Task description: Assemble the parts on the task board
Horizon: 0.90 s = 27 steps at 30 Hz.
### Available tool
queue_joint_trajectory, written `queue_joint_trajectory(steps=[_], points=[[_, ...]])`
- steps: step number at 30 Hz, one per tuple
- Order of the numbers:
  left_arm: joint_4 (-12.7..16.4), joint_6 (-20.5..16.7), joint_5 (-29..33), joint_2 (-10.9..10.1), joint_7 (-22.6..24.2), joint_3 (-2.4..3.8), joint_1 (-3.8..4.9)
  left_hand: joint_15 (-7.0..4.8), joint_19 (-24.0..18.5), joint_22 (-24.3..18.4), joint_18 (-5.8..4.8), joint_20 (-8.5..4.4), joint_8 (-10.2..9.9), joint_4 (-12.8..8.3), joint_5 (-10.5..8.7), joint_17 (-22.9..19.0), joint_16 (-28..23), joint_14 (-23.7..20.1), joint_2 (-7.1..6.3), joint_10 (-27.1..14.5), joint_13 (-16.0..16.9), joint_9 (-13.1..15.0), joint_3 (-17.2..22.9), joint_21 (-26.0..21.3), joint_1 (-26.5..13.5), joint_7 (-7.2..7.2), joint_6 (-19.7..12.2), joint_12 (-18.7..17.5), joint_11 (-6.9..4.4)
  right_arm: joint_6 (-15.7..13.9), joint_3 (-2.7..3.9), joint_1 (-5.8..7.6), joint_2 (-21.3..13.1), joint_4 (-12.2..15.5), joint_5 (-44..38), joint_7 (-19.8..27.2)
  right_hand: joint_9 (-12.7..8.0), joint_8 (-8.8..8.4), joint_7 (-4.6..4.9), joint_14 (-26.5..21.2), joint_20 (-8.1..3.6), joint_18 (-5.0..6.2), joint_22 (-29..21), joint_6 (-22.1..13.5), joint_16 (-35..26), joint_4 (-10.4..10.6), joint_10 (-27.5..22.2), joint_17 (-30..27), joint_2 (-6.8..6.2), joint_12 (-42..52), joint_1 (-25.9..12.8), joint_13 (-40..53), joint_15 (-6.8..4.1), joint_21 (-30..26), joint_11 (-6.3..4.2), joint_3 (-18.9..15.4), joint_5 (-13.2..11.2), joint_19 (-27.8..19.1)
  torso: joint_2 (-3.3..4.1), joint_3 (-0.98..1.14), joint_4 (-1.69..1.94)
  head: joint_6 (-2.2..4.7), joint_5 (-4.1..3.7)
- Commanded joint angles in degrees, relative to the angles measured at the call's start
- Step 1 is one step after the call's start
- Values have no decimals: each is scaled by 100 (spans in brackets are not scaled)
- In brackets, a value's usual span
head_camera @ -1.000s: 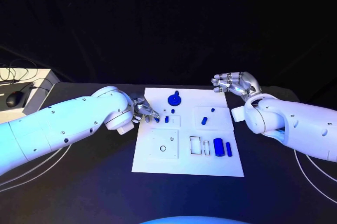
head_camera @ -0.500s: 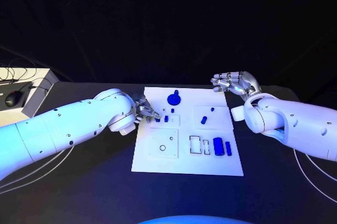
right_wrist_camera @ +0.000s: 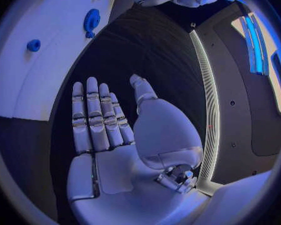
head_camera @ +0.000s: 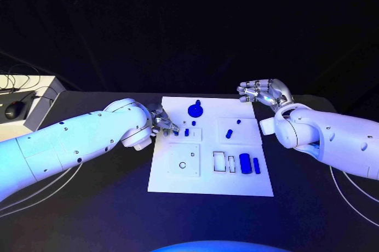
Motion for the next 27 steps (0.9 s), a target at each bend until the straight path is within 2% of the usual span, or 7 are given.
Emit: queue_joint_trajectory(steps=[1, 11, 27], points=[[14, 13, -85, -1, -1, 7, -5, -47, 37, 11, -56, 16, -2, -679, -7, 4, 38, 2, 55, 119, 9, 10, 671, 31, 67, -84, 120, -22, -92, 89, 2, -2, -2, 4, 8, 48, -5, -30, 7, -38, -17, -82, -7, -51, -20, 7, -28, -9, 23, -19, -48, -8, 0, 2, 8, 35, 37, -41, -3, 2, 3, -15, -1], [14, 182, -69, -9, -28, 10, -5, -46, 34, 13, -57, 16, -9, -679, -7, 7, 45, 1, 52, 120, 11, 11, 674, 32, 75, -82, 124, -26, -90, 92, 2, -2, -3, 9, 8, 47, -5, -30, 7, -39, -16, -82, -7, -51, -21, -1, -29, -10, 26, -20, -60, -8, 1, 1, 8, 41, 50, -42, -3, 1, 2, -31, 0], [17, 251, -39, -31, -40, -2, -4, -44, 29, 13, -58, 18, -19, -673, -10, 3, 47, -2, 51, 118, 14, 13, 671, 31, 85, -80, 127, -30, -89, 106, 2, -2, -12, 15, 8, 46, -5, -30, 9, -40, -16, -81, -8, -52, -24, 2, -32, -10, 19, -21, -67, -8, 2, 0, 10, 32, 49, -42, -5, 1, 3, -60, -6]])
